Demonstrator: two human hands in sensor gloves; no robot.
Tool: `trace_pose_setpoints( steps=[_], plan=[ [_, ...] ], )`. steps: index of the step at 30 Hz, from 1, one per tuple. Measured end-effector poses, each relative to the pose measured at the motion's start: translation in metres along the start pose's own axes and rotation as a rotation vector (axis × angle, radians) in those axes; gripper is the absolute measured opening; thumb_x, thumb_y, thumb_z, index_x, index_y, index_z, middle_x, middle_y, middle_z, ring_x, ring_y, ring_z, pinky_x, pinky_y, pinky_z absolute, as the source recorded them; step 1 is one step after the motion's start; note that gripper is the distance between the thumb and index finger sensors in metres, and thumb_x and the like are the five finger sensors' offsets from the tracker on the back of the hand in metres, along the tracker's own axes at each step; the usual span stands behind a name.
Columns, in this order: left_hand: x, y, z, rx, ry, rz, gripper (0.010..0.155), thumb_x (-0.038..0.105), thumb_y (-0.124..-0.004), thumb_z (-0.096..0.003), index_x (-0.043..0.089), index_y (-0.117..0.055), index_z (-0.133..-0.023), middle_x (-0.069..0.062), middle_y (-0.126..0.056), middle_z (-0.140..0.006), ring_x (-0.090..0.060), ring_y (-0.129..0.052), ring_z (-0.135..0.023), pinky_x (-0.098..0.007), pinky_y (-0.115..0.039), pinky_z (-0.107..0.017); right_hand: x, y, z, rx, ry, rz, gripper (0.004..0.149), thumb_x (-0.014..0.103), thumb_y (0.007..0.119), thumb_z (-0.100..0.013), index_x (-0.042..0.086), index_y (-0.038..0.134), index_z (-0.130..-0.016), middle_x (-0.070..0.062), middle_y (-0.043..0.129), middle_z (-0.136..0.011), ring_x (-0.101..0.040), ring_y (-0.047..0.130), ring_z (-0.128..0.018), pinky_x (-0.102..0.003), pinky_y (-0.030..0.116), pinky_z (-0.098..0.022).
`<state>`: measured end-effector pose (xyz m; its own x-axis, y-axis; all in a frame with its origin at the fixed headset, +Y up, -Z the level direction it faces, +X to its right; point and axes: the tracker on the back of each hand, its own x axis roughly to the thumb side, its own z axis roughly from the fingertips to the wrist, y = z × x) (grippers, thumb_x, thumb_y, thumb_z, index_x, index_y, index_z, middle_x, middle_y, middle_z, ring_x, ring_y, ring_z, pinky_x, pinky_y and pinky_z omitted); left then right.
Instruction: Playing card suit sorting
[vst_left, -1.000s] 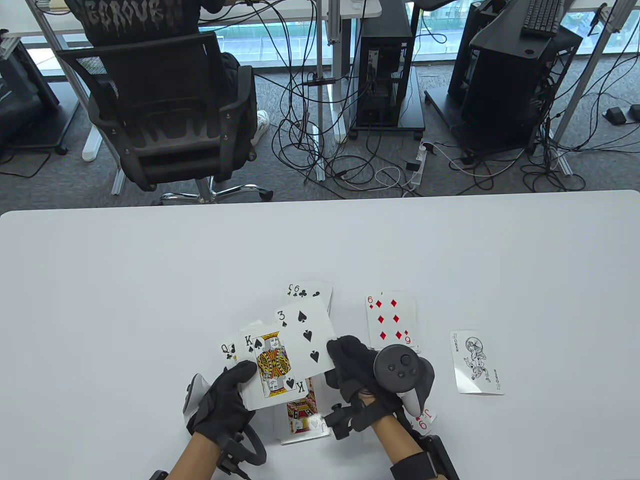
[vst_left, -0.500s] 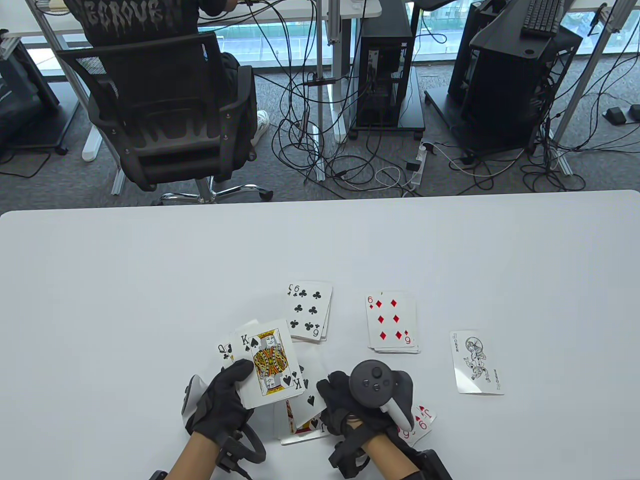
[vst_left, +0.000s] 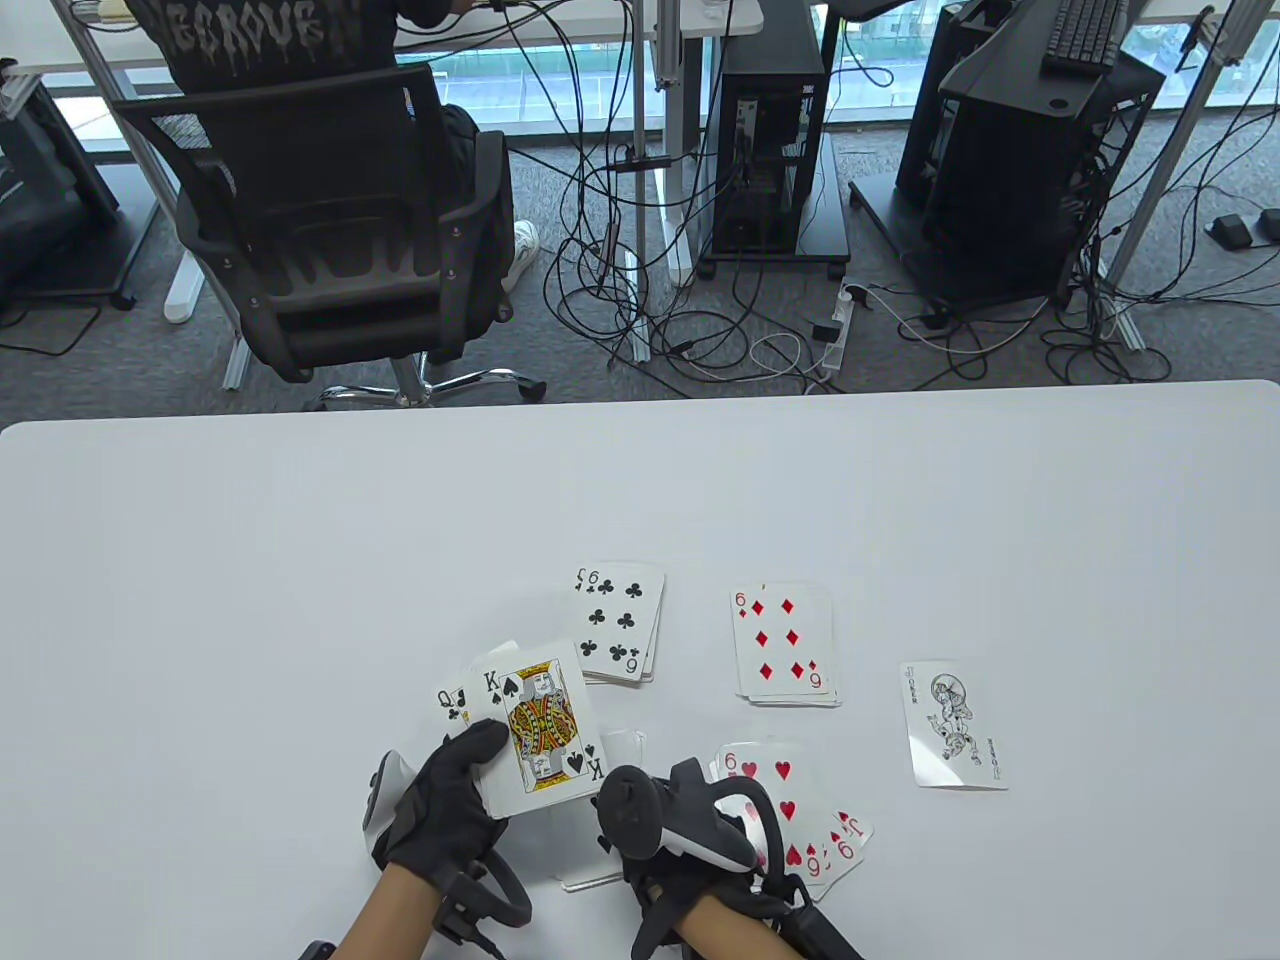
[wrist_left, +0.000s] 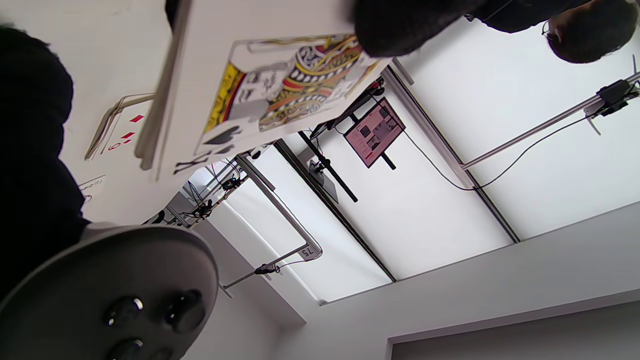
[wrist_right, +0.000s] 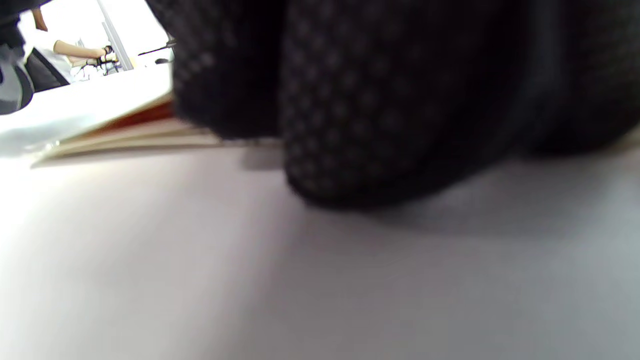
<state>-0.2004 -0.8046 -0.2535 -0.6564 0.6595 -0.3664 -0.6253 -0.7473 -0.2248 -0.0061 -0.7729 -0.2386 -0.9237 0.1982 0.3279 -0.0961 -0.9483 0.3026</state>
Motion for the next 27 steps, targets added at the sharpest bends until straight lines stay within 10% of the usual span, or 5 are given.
trace_pose_setpoints(
  steps=[10, 20, 27],
  plan=[
    [-0.001, 0.001, 0.001, 0.007, 0.014, -0.013, 0.054, 0.041, -0.065, -0.0627, 0.034, -0.037, -0.108, 0.009, -0.055, -0.111, -0.016, -0.073, -0.099, -0.039, -0.066, -0.074, -0.009, -0.007, 0.003, -0.015, 0.028, -0.068, 0.061, 0.031, 0.065, -0.056, -0.026, 0.064, -0.080, -0.006, 0.094, -0.028, -0.025, 0.097, -0.009, -0.046, 0.087, -0.020],
    [-0.006, -0.005, 0.000, -0.038, 0.052, -0.058, 0.054, 0.040, -0.066, -0.0626, 0.034, -0.037, -0.108, 0.008, -0.055, -0.111, -0.017, -0.073, -0.099, -0.040, -0.066, -0.073, -0.041, -0.055, 0.028, -0.504, -0.104, -0.541, 0.056, 0.030, 0.063, -0.057, -0.021, 0.069, -0.078, -0.014, 0.094, -0.045, -0.034, 0.099, -0.028, -0.053, 0.083, -0.034],
    [-0.011, -0.012, -0.001, -0.085, 0.082, -0.116, 0.054, 0.040, -0.066, -0.0627, 0.033, -0.037, -0.108, 0.008, -0.055, -0.111, -0.017, -0.073, -0.099, -0.040, -0.066, -0.073, -0.036, -0.046, 0.025, -0.448, -0.177, -0.619, 0.078, 0.045, 0.070, -0.052, -0.024, 0.055, -0.085, -0.019, 0.086, -0.059, -0.039, 0.094, -0.042, -0.058, 0.078, -0.041]
  ],
)
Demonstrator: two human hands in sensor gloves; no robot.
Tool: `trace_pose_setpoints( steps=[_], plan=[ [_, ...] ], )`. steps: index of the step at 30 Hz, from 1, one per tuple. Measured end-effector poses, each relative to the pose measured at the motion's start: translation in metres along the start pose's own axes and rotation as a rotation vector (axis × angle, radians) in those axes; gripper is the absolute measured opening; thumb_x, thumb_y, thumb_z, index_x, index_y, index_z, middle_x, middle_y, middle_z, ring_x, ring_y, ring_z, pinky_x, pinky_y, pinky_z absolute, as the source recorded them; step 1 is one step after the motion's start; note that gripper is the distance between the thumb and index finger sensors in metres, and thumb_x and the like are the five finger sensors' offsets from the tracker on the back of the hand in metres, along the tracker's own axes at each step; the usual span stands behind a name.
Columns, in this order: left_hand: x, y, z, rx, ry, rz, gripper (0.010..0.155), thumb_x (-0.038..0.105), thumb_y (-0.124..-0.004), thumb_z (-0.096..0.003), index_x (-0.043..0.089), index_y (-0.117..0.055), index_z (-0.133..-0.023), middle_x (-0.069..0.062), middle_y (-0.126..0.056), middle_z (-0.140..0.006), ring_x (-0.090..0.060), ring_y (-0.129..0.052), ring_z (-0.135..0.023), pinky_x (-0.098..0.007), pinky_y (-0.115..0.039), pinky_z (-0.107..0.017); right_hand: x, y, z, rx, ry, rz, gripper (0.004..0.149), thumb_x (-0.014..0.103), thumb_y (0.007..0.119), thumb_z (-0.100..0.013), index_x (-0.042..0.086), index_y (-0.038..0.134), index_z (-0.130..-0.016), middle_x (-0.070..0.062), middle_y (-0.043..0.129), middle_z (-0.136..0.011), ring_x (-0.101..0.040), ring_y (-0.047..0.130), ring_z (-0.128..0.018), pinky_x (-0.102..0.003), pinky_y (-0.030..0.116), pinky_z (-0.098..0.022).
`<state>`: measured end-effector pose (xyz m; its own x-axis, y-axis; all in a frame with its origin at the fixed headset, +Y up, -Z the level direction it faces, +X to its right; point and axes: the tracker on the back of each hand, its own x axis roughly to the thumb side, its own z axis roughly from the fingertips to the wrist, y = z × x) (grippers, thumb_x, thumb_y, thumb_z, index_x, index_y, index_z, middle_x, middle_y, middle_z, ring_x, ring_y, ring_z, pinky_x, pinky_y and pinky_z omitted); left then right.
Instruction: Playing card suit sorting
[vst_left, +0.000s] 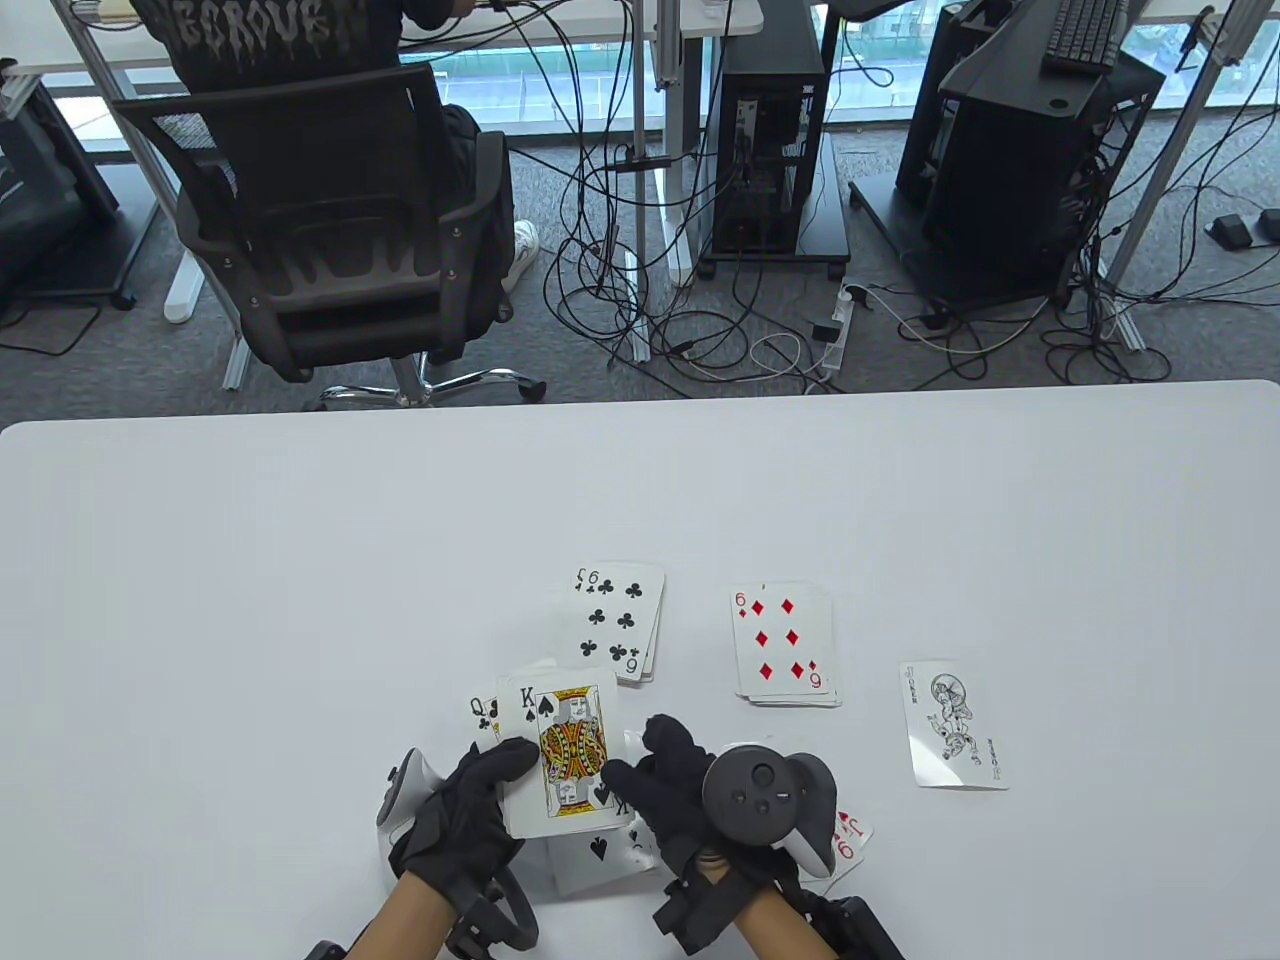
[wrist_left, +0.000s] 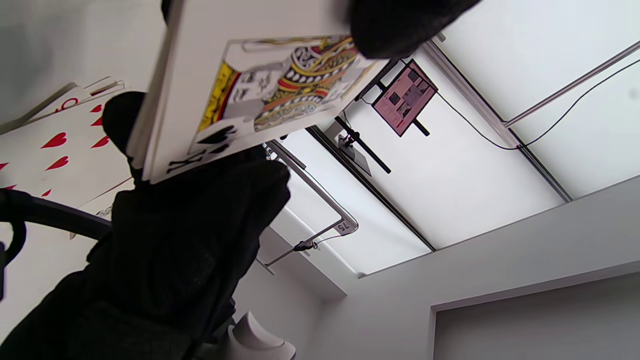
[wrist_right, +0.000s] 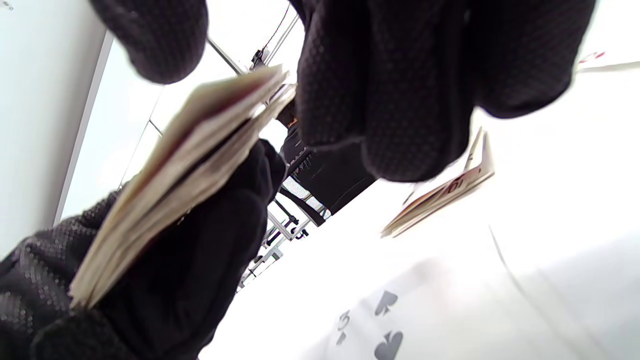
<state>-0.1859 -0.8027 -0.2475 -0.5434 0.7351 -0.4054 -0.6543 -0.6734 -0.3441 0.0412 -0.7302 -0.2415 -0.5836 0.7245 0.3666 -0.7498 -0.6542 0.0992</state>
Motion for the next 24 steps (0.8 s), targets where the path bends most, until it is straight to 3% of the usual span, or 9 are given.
trace_pose_setpoints(
  steps=[5, 9, 13, 24],
  plan=[
    [-0.003, -0.004, -0.001, -0.036, 0.016, -0.012, 0.054, 0.040, -0.066, -0.0627, 0.033, -0.037, -0.108, 0.007, -0.054, -0.111, -0.018, -0.072, -0.099, -0.041, -0.065, -0.074, 0.003, 0.004, 0.001, 0.005, -0.019, 0.043, 0.076, 0.048, 0.077, -0.047, -0.018, 0.061, -0.080, -0.009, 0.087, -0.050, -0.031, 0.096, -0.036, -0.053, 0.082, -0.037],
    [-0.005, -0.008, -0.002, -0.071, 0.025, -0.016, 0.055, 0.040, -0.065, -0.0627, 0.033, -0.036, -0.108, 0.006, -0.053, -0.112, -0.019, -0.071, -0.100, -0.042, -0.065, -0.074, 0.003, 0.003, 0.004, -0.054, -0.009, 0.011, 0.058, 0.038, 0.079, -0.047, -0.013, 0.070, -0.073, -0.002, 0.090, -0.039, -0.023, 0.099, -0.026, -0.047, 0.087, -0.032],
    [-0.006, -0.010, -0.004, -0.118, 0.029, 0.001, 0.056, 0.040, -0.066, -0.0629, 0.032, -0.035, -0.109, 0.005, -0.052, -0.112, -0.021, -0.070, -0.100, -0.042, -0.065, -0.074, 0.000, 0.000, 0.005, -0.100, 0.019, -0.145, 0.041, 0.026, 0.072, -0.052, -0.012, 0.074, -0.068, -0.002, 0.092, -0.034, -0.023, 0.099, -0.023, -0.046, 0.087, -0.030],
    [-0.002, -0.005, -0.003, -0.089, 0.001, 0.025, 0.055, 0.039, -0.066, -0.0623, 0.032, -0.037, -0.108, 0.006, -0.054, -0.111, -0.019, -0.073, -0.099, -0.041, -0.066, -0.073, -0.020, -0.013, 0.005, -0.216, 0.072, -0.192, 0.041, 0.022, 0.064, -0.055, -0.014, 0.073, -0.070, -0.003, 0.093, -0.036, -0.023, 0.100, -0.023, -0.045, 0.088, -0.030]
  ],
)
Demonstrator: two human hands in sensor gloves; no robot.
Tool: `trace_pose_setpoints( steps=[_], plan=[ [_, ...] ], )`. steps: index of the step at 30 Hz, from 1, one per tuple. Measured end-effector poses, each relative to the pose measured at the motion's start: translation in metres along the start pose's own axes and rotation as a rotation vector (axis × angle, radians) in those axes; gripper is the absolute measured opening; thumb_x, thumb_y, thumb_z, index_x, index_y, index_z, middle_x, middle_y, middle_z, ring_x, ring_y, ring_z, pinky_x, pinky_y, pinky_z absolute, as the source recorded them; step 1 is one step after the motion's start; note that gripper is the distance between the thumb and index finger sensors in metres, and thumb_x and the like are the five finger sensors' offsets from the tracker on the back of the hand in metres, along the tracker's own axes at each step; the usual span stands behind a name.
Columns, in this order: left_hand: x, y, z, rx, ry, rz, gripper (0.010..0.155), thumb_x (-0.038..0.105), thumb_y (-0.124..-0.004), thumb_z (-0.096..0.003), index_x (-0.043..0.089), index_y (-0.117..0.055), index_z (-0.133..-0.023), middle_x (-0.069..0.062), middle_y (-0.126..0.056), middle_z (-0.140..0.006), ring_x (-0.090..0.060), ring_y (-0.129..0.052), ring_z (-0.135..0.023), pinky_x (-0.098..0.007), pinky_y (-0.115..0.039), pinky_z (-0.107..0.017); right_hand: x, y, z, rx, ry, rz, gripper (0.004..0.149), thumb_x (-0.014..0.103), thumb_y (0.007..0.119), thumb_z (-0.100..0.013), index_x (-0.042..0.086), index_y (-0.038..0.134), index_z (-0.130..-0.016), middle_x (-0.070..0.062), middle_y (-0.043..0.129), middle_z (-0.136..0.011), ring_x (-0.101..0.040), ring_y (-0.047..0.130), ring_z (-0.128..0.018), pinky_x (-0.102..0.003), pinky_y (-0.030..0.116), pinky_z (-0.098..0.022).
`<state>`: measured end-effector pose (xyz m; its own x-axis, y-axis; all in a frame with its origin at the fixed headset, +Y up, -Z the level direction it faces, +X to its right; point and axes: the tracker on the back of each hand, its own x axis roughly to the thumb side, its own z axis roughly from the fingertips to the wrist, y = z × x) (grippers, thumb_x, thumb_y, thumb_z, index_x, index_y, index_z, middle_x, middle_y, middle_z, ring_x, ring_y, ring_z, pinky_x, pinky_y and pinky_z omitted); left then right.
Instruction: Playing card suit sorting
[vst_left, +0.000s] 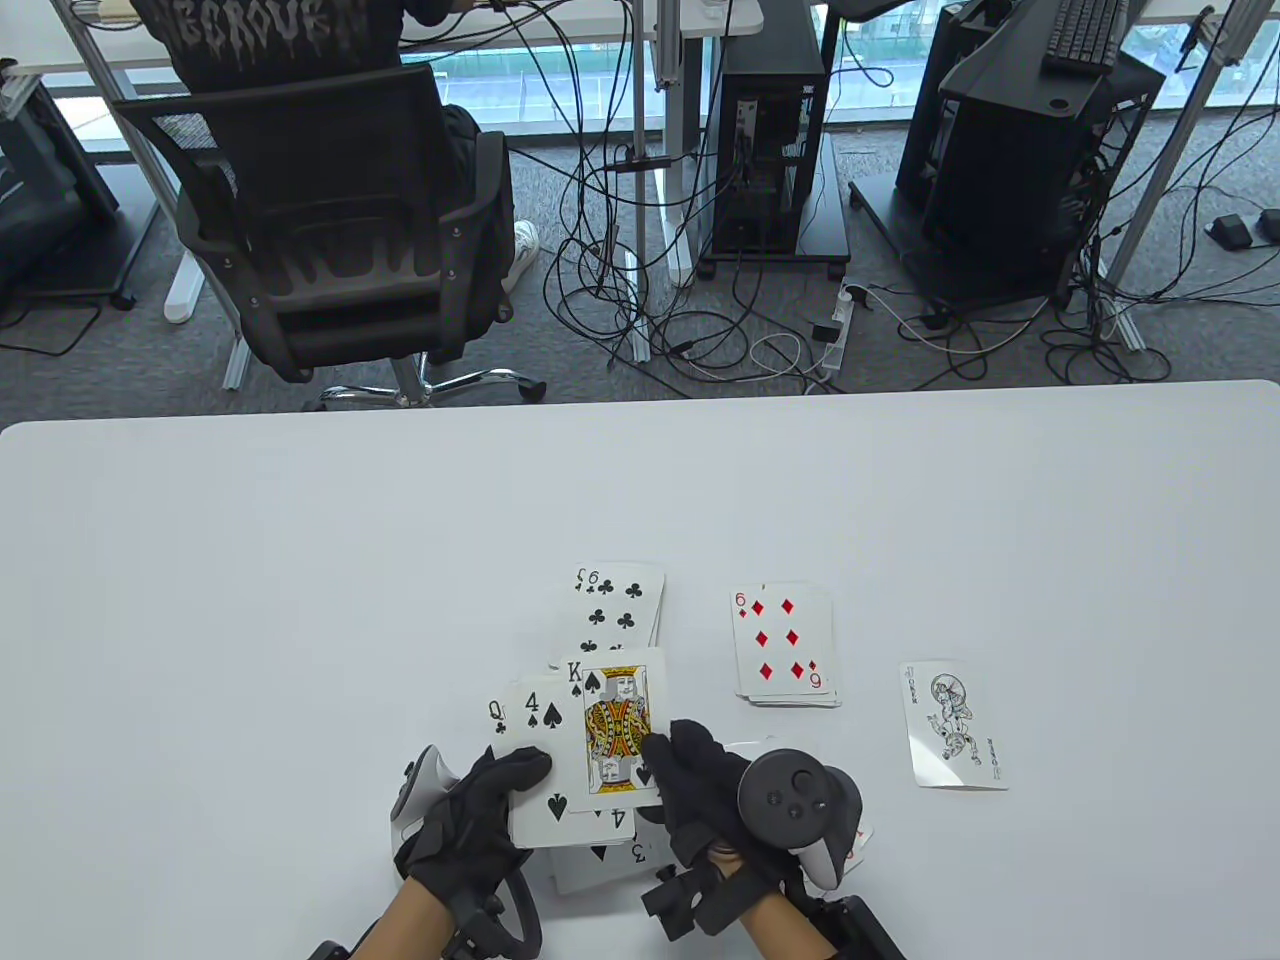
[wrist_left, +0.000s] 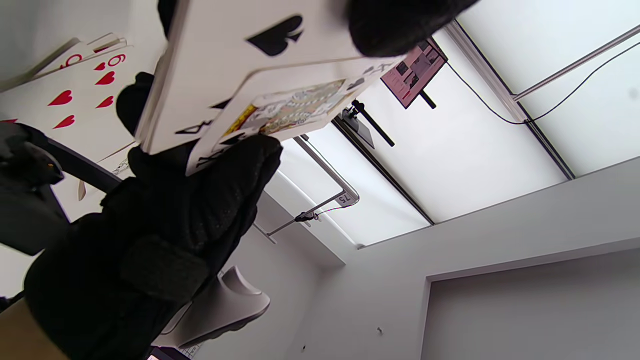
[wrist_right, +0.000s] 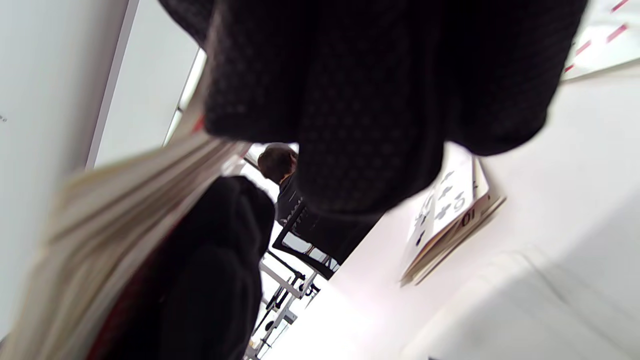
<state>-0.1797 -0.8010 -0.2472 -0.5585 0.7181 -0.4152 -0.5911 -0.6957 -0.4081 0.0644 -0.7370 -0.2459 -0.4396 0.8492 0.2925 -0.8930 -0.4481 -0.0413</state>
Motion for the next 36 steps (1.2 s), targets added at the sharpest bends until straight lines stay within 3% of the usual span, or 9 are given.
trace_pose_setpoints(
  steps=[5, 9, 17, 26, 36],
  plan=[
    [0.010, 0.006, 0.003, 0.034, -0.064, 0.034, 0.055, 0.040, -0.065, -0.0624, 0.032, -0.037, -0.108, 0.006, -0.054, -0.111, -0.019, -0.073, -0.099, -0.041, -0.066, -0.073, -0.012, -0.021, -0.003, -0.111, 0.060, -0.053, 0.042, 0.023, 0.062, -0.056, -0.015, 0.071, -0.072, -0.001, 0.093, -0.036, -0.021, 0.100, -0.023, -0.044, 0.088, -0.030],
    [0.019, 0.014, 0.005, 0.070, -0.121, 0.056, 0.055, 0.040, -0.065, -0.0625, 0.033, -0.036, -0.108, 0.006, -0.054, -0.112, -0.018, -0.073, -0.099, -0.041, -0.066, -0.073, -0.019, -0.025, -0.005, -0.125, 0.084, -0.043, 0.042, 0.022, 0.063, -0.055, -0.016, 0.071, -0.071, -0.002, 0.093, -0.033, -0.021, 0.100, -0.019, -0.043, 0.088, -0.027],
    [0.021, 0.021, 0.008, 0.122, -0.137, 0.071, 0.055, 0.041, -0.064, -0.0629, 0.033, -0.035, -0.108, 0.007, -0.053, -0.112, -0.018, -0.072, -0.100, -0.040, -0.066, -0.074, -0.013, 0.038, -0.001, 0.276, 0.116, 0.194, 0.046, 0.023, 0.065, -0.054, -0.020, 0.072, -0.070, 0.001, 0.093, -0.024, -0.017, 0.098, -0.005, -0.038, 0.090, -0.017],
    [0.020, 0.020, 0.008, 0.124, -0.118, 0.075, 0.055, 0.041, -0.064, -0.0629, 0.033, -0.035, -0.108, 0.007, -0.053, -0.112, -0.018, -0.072, -0.099, -0.040, -0.066, -0.074, -0.005, 0.065, 0.000, 0.480, 0.138, 0.677, 0.053, 0.026, 0.067, -0.055, -0.024, 0.071, -0.072, 0.000, 0.093, -0.021, -0.017, 0.096, 0.000, -0.038, 0.089, -0.012],
    [0.019, 0.018, 0.007, 0.127, -0.105, 0.072, 0.055, 0.041, -0.064, -0.0629, 0.033, -0.035, -0.108, 0.006, -0.053, -0.112, -0.018, -0.072, -0.099, -0.040, -0.066, -0.074, 0.000, 0.081, 0.003, 0.545, 0.092, 0.917, 0.058, 0.031, 0.068, -0.055, -0.024, 0.069, -0.073, -0.003, 0.093, -0.023, -0.021, 0.096, -0.003, -0.042, 0.088, -0.015]
  ],
)
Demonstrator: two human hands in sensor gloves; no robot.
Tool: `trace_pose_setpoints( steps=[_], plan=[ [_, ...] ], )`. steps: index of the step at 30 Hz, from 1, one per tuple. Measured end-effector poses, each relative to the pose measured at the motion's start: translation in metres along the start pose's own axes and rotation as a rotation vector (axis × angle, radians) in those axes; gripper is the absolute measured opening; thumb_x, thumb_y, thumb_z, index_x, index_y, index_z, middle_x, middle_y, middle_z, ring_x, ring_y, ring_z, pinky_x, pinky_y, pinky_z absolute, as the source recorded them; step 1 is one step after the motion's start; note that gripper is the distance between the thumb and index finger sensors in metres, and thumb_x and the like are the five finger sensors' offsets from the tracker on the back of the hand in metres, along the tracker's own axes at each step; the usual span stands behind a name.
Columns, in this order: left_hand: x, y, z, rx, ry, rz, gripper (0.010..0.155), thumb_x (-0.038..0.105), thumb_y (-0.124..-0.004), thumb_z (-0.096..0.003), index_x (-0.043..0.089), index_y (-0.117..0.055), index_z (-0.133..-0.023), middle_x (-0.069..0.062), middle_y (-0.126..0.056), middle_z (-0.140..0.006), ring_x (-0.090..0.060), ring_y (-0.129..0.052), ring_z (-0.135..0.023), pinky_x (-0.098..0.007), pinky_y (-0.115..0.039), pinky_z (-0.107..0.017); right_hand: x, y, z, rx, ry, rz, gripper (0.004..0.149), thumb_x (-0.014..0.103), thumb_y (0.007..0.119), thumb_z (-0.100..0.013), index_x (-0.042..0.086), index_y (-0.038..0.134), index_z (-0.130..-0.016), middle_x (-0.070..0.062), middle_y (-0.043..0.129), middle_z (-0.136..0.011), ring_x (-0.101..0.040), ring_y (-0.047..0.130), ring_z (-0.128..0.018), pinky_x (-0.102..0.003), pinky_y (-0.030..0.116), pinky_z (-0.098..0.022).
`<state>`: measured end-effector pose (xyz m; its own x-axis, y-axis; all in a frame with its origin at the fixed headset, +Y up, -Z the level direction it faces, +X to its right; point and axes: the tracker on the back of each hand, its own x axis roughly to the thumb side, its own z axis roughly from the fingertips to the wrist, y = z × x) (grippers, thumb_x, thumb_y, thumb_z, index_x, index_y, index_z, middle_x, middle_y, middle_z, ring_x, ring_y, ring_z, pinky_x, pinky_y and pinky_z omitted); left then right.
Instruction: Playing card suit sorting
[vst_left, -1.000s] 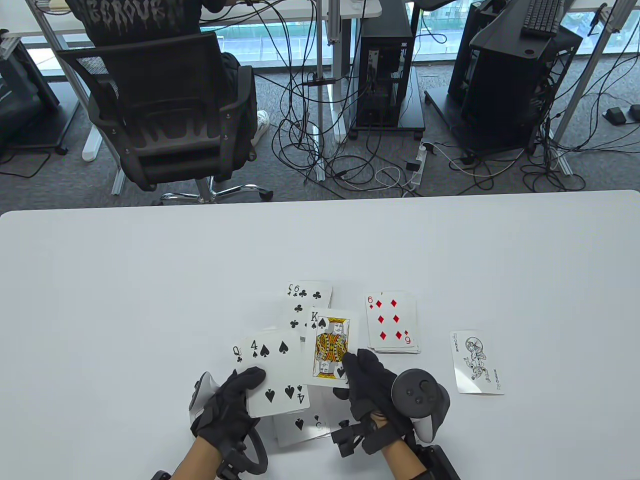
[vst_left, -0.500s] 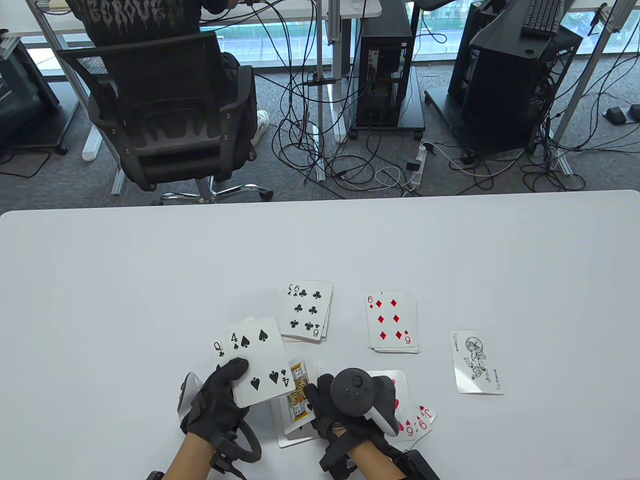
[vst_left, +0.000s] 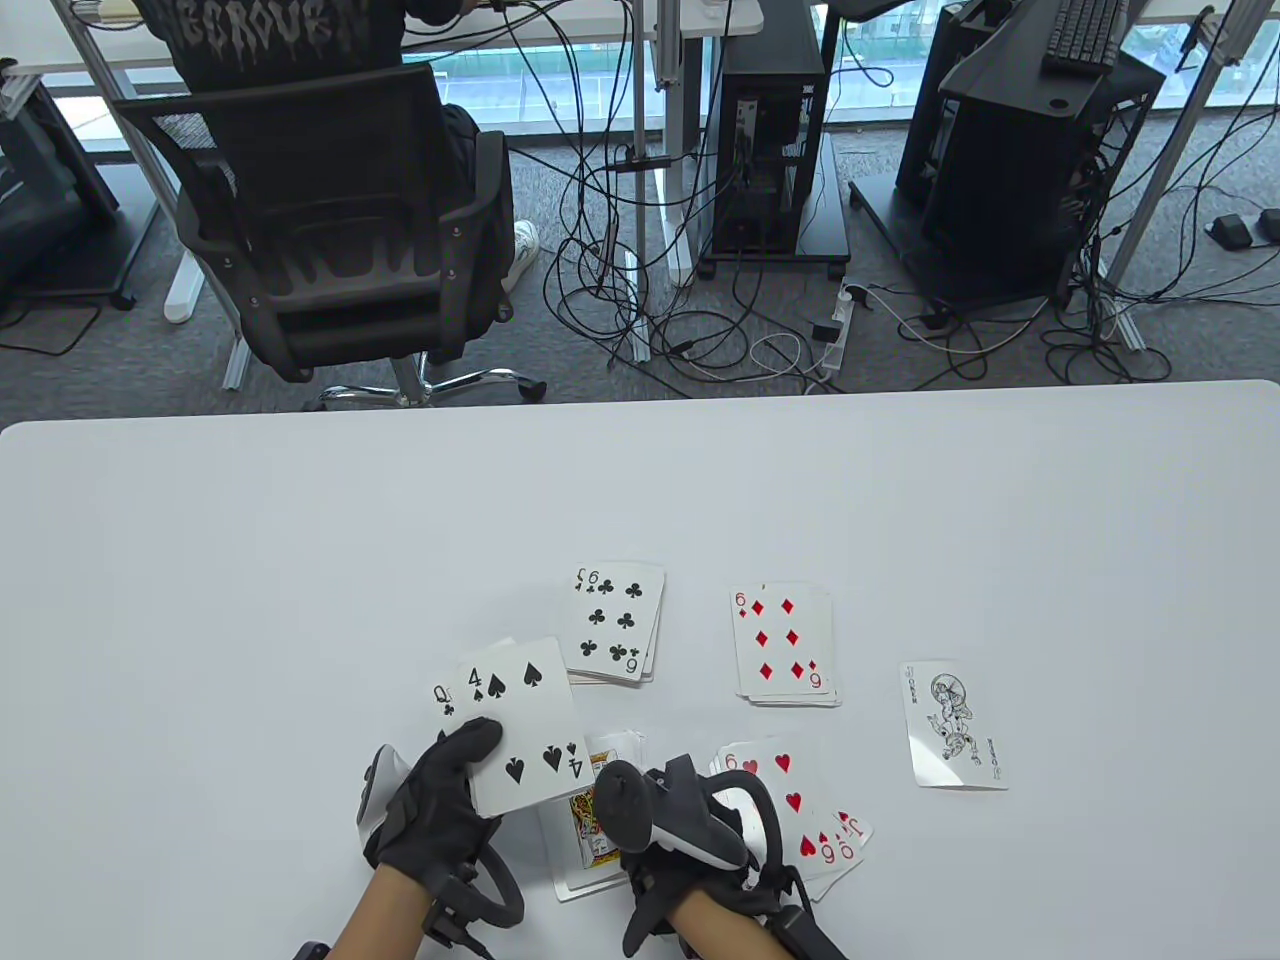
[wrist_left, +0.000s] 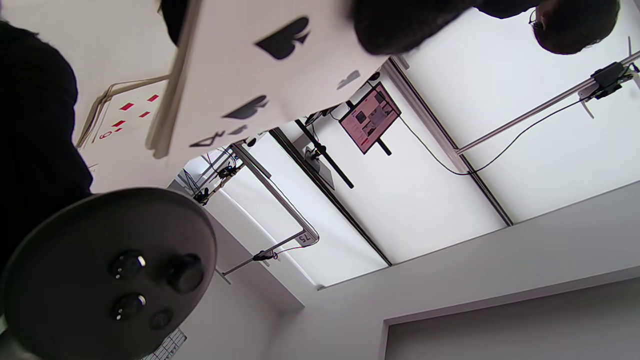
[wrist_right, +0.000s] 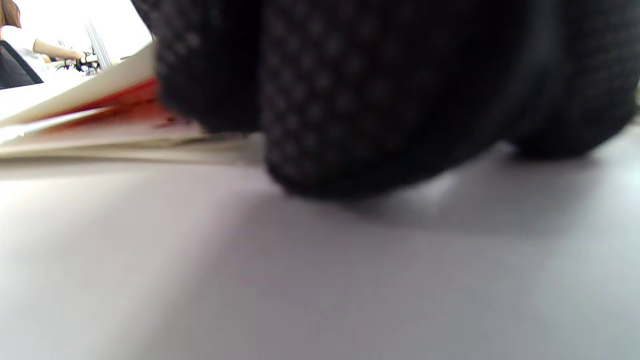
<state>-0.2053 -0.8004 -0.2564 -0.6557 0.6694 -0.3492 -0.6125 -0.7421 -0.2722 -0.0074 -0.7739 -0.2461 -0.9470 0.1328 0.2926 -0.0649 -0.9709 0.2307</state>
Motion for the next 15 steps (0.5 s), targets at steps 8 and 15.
trace_pose_setpoints(
  steps=[8, 15],
  plan=[
    [-0.001, 0.001, 0.000, 0.000, 0.005, -0.007, 0.055, 0.041, -0.065, -0.0629, 0.032, -0.036, -0.108, 0.006, -0.053, -0.112, -0.018, -0.072, -0.099, -0.040, -0.066, -0.073, -0.002, -0.005, 0.002, 0.020, 0.011, 0.010, 0.063, 0.036, 0.065, -0.056, -0.024, 0.070, -0.073, -0.004, 0.093, -0.024, -0.022, 0.097, -0.005, -0.043, 0.088, -0.017],
    [-0.002, 0.001, -0.001, -0.004, 0.014, -0.019, 0.055, 0.040, -0.065, -0.0629, 0.032, -0.036, -0.108, 0.006, -0.053, -0.112, -0.019, -0.072, -0.099, -0.041, -0.066, -0.073, -0.025, -0.035, 0.015, -0.271, -0.033, -0.351, 0.056, 0.033, 0.064, -0.056, -0.020, 0.073, -0.073, -0.007, 0.094, -0.031, -0.026, 0.098, -0.013, -0.046, 0.087, -0.023]
  ],
)
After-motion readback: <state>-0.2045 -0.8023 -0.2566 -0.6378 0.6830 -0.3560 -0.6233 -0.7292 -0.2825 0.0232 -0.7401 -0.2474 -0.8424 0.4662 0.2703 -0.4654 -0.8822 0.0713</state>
